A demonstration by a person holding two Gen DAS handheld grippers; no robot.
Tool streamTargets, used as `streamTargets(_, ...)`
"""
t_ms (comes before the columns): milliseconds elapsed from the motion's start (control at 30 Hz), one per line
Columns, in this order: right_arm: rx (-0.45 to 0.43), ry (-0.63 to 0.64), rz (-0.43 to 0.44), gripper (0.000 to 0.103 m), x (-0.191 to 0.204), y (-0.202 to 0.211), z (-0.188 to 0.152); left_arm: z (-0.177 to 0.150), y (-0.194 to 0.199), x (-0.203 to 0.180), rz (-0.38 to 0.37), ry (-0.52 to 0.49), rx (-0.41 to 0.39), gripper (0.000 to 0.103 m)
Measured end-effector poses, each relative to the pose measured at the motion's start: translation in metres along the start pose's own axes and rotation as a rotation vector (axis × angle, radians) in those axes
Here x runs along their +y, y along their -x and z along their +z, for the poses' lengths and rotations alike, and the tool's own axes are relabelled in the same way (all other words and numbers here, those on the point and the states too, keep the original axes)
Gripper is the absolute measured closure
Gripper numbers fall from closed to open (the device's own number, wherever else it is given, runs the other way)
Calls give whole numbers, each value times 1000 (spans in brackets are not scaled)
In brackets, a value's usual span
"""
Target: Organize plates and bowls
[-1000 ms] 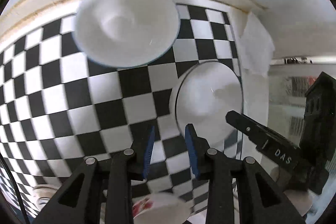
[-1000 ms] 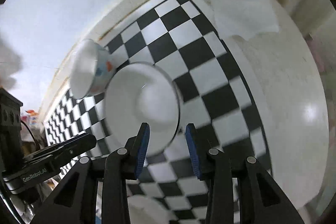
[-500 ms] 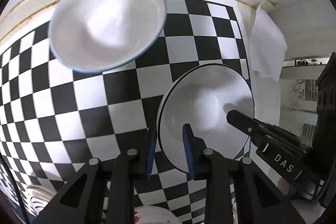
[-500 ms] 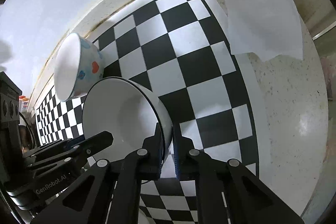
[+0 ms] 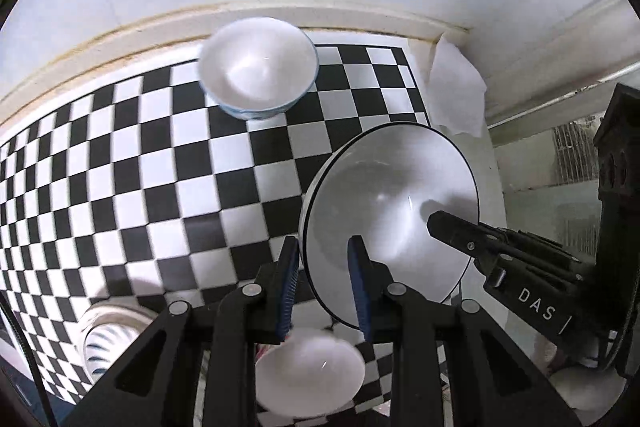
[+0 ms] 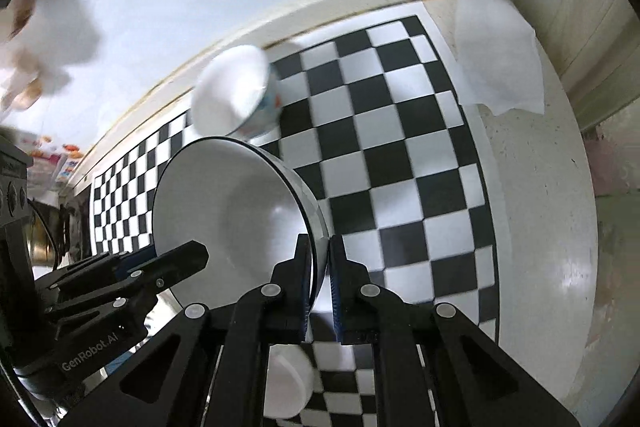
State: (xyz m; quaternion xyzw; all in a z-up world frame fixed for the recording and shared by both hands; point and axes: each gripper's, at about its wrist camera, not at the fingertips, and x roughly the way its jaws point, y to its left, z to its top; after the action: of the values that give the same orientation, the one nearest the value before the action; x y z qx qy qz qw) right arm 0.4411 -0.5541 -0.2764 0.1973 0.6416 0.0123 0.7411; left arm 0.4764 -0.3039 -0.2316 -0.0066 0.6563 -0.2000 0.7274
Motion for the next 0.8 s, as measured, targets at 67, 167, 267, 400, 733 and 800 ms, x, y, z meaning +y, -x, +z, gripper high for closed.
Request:
streamTargets(67,-15,13,2,93,10,12,-12,-11,7,-1,4,-4,-10,81)
streamTargets(167,-30,27,4,93,25,25,-32,-29,18,3,1,-5,-11,81)
streamTargets(267,-39,44,-1,93,38,33,-54,-49,28,7,4,-13,-16,81)
streamTargets(400,-40,49,-3,93,43,40,-84,-77,32,11,-5,-23,-2,81)
streamTargets(733,49,12,-10,93,30,6,-142,-128,-4,22,-17,-9,107,81)
streamTargets(800,65,6,-9,92,27,-3,-147,-131,-12,24,-13,-6,126,81)
